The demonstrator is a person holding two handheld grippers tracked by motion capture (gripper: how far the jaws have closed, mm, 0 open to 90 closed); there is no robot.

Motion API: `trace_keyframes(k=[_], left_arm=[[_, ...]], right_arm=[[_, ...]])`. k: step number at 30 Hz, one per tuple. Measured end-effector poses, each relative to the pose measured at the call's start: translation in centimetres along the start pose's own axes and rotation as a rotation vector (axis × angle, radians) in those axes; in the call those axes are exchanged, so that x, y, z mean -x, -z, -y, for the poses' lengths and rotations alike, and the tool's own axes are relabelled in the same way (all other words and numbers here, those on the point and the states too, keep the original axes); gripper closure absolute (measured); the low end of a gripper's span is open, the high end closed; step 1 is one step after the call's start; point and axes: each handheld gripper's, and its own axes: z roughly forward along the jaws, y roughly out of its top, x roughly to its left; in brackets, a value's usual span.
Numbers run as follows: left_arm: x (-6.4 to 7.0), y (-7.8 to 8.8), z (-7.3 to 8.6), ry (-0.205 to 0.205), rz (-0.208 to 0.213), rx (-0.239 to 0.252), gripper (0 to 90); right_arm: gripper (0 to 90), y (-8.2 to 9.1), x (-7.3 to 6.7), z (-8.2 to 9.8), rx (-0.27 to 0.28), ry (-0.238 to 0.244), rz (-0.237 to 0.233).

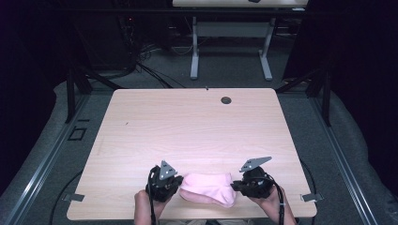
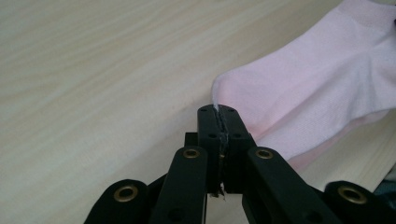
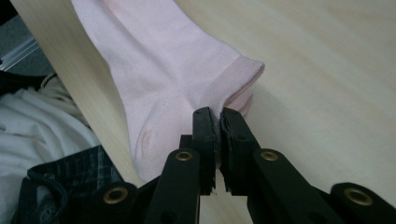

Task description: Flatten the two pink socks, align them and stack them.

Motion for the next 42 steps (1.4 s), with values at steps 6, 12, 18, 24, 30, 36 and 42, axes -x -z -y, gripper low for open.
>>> trace_keyframes(k=[6,12,18,24,30,36,42], left_arm=[[0.5,-1.6,1.6,-0.030,-0.025,-0.032,89.0],[0.6,-2.1,1.9,-0.049,-0.045,-0.036,83.4],[0.1,-1.2,2.0,-0.029,-0.069,0.004,48.8],[-1.4,0.3,1.7,-0.014,-0.095,0.041,26.7],[-3.6,1.5,1.7,-0.003,-0.151,0.055,15.6],[-6.3,2.6,2.7,0.025,-0.227,0.052,9.3],[-9.9,3.0,4.5,0.093,-0.292,0.027,3.0]], right_arm=[[84.6,-2.0,0.3,0.9,-0.046,0.009,0.054],[80.0,-3.1,0.2,1.3,-0.073,0.036,0.099],[64.1,-2.7,0.4,1.5,-0.044,0.018,0.105],[39.6,-0.2,1.2,1.8,0.095,-0.027,0.131],[16.8,1.8,2.2,2.5,0.188,-0.054,0.217],[4.2,2.5,3.9,4.0,0.226,-0.115,0.303],[0.0,2.8,6.7,5.9,0.223,-0.189,0.383]])
